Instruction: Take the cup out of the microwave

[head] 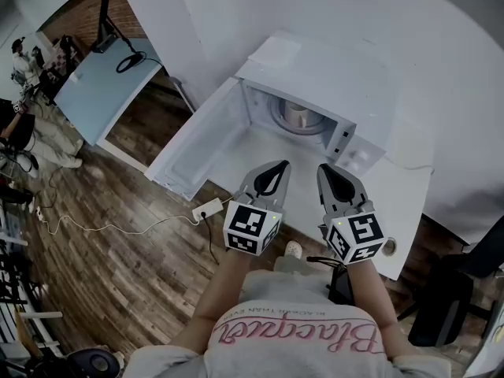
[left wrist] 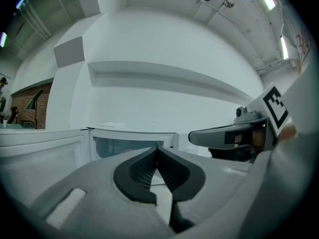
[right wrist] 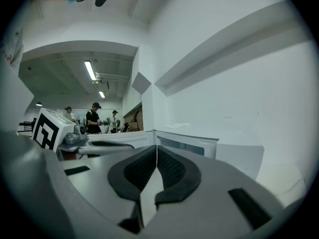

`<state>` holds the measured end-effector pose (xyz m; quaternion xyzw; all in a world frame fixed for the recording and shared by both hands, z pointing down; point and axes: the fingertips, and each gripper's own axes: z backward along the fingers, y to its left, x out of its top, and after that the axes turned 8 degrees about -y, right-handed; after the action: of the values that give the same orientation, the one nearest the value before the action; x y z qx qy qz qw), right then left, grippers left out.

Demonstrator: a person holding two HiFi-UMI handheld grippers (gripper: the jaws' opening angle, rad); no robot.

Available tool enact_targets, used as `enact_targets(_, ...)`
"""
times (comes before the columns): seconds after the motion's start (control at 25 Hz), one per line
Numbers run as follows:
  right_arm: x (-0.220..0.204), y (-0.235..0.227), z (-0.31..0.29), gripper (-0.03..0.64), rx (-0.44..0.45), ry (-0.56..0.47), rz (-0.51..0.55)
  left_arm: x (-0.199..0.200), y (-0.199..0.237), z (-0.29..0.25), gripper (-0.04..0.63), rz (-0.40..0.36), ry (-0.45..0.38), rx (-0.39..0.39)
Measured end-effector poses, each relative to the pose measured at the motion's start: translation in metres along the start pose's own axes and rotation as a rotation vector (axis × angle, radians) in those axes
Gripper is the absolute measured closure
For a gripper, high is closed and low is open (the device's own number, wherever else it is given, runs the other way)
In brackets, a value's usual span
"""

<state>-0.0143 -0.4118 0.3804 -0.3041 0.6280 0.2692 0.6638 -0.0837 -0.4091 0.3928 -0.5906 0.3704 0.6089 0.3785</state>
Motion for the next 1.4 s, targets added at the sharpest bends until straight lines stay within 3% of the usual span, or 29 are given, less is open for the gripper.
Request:
enact_targets(0.56, -0.004, -0.045, -0.032, 0.601, 0.053, 0.024, -0.021, -0.004, 0.007, -0.051, 0.591, 0.012, 0.015, 0.041)
enact_targets(1.04, -0.022, -0.051, -0.053, 0.598, 0.037, 0.066, -0.039, -0.014, 0.019, -0.083, 0.591, 0.029, 0.032, -0.012)
enact_targets(1.2, -0.031, -0.049, -0.065, 0.526, 0.021, 0.088, -0.044, -0.020, 0.031, -0.087, 0.591, 0.041, 0.041, -0.038)
enact_targets(1.4, -0.035, -0.047, -0.083, 0.502, -0.031, 0.098, -0.034, -0.023, 0.051, -0.088, 0.591, 0.048, 0.052, -0.070)
